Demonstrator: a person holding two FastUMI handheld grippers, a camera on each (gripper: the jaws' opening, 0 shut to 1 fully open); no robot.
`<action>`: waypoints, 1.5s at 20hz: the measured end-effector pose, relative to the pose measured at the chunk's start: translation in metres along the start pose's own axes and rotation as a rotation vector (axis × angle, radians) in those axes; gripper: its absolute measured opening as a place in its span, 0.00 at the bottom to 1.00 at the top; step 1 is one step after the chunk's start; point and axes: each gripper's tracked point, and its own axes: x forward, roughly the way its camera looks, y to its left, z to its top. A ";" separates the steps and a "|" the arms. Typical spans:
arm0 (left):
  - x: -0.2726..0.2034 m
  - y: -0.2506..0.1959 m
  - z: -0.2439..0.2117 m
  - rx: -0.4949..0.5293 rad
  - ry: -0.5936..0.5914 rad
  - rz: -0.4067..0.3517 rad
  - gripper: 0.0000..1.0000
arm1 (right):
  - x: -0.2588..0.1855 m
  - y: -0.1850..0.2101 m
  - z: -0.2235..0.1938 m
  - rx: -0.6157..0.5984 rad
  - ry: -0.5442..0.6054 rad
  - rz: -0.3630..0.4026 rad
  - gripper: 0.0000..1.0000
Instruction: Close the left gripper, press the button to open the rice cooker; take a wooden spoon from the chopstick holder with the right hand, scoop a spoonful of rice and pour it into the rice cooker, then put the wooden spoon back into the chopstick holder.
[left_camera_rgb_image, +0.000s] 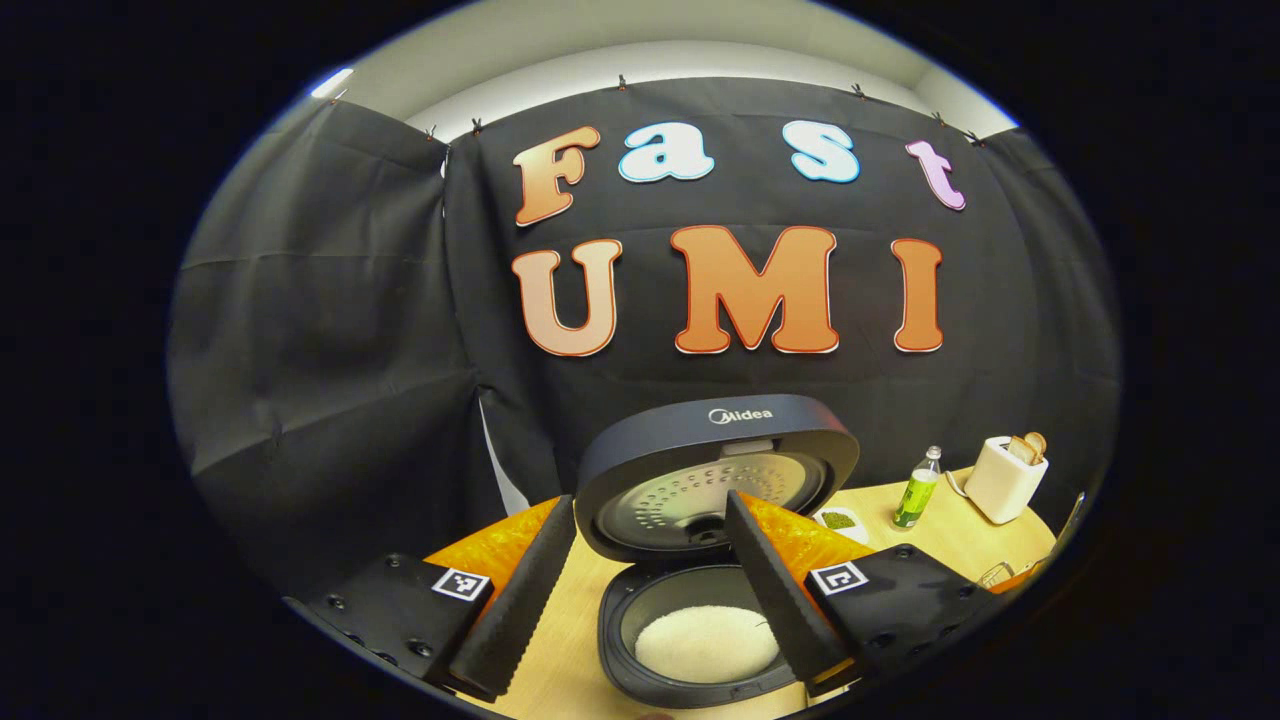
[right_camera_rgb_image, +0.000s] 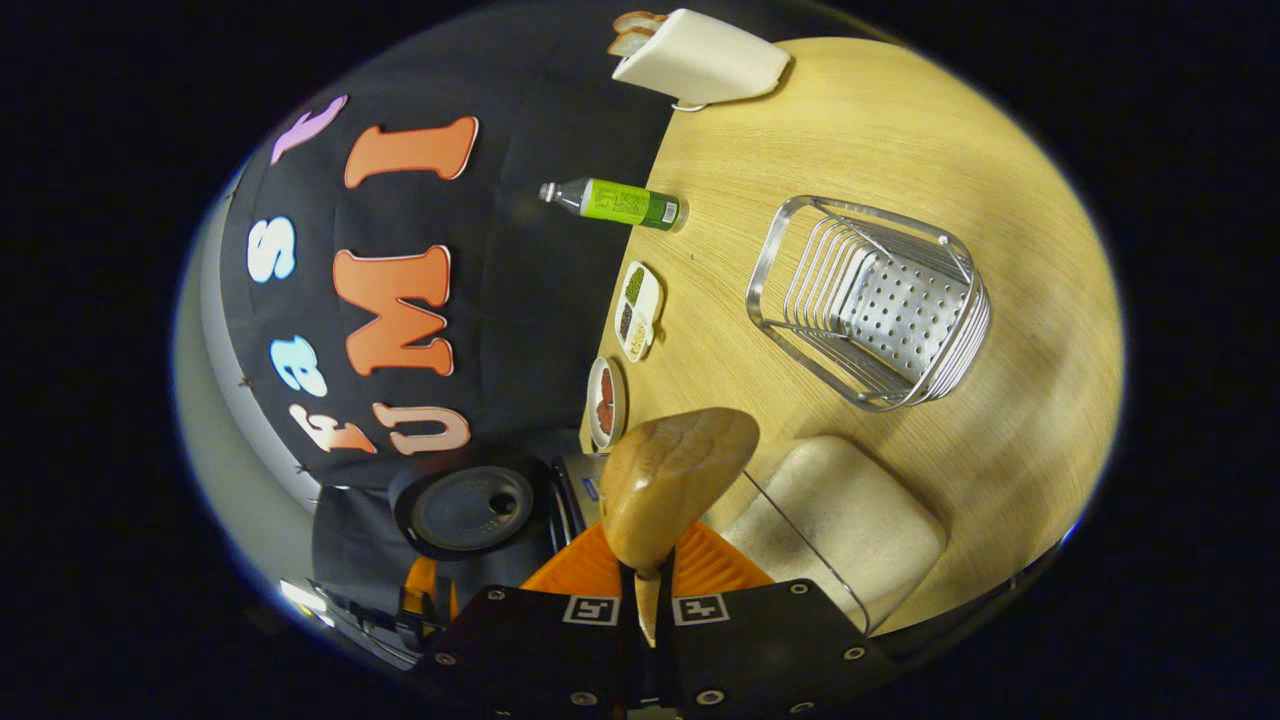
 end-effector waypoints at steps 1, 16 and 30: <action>-0.002 -0.002 0.001 -0.001 -0.003 0.004 1.00 | -0.002 0.006 0.005 0.040 0.002 0.029 0.05; -0.023 0.020 0.020 0.006 -0.063 0.121 0.95 | 0.049 0.126 -0.012 0.168 0.137 0.219 0.05; -0.036 0.071 0.012 -0.012 -0.068 0.221 1.00 | 0.121 0.165 -0.048 -0.002 0.144 0.102 0.05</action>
